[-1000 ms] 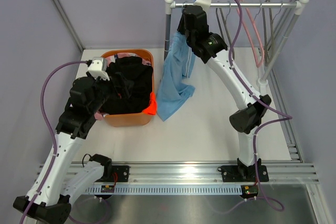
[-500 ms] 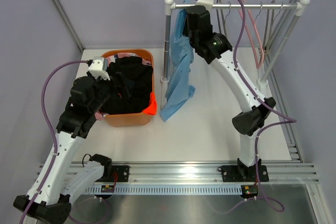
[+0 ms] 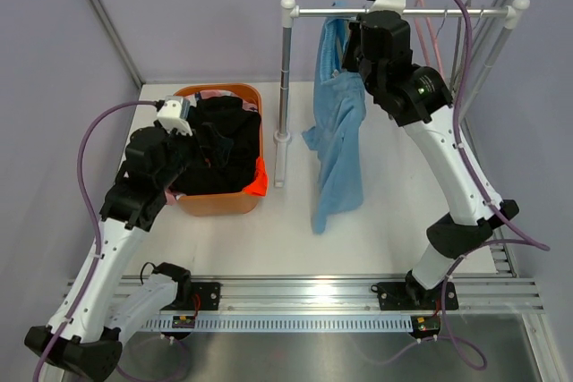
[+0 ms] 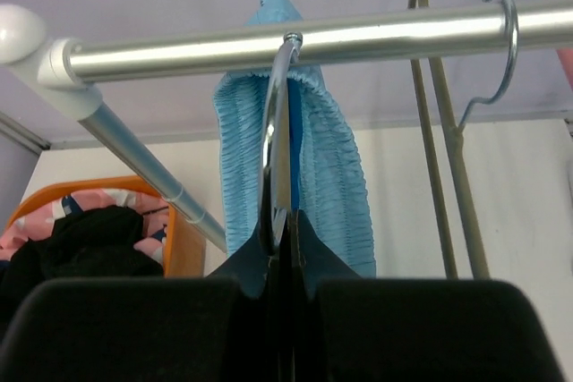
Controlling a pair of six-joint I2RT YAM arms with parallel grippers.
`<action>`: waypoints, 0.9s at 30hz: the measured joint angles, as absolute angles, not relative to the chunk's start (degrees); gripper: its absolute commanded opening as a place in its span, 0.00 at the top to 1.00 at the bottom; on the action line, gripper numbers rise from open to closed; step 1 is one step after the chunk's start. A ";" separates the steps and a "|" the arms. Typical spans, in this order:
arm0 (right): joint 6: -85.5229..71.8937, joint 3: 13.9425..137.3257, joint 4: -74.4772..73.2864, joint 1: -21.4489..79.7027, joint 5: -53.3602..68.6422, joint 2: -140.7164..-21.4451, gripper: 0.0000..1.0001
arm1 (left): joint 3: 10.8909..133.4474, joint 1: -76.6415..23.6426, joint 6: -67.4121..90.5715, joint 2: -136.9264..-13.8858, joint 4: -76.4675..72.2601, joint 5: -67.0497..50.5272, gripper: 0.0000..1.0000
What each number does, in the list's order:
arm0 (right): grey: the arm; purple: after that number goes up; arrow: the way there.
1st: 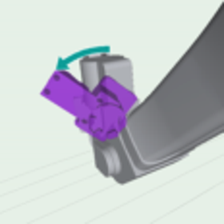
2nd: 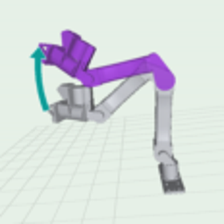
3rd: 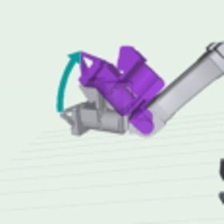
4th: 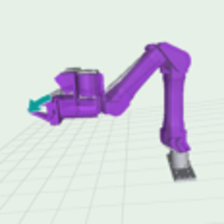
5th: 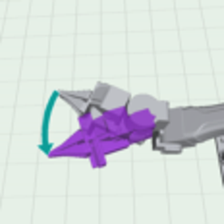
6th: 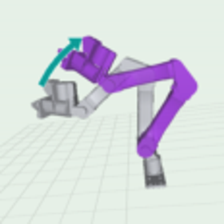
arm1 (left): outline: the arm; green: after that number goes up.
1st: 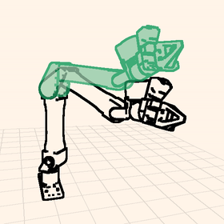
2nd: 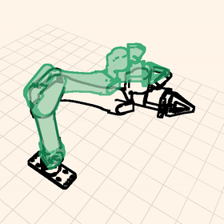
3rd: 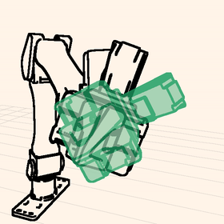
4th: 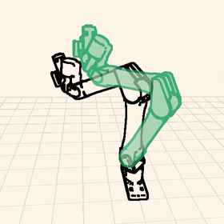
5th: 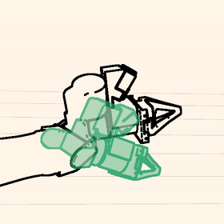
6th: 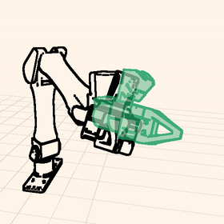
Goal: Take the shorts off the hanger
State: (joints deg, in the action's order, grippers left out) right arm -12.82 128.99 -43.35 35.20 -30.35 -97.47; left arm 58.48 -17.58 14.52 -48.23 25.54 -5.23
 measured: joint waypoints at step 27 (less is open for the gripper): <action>-20.84 89.19 -53.47 40.77 -13.80 -61.63 1.00 | 73.28 -53.36 16.80 -72.20 19.29 14.31 0.03</action>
State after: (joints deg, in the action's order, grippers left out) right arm -20.84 89.19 -53.47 40.77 -13.80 -61.63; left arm 73.28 -53.36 16.80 -72.20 19.29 14.31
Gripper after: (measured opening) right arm 0.042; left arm 0.970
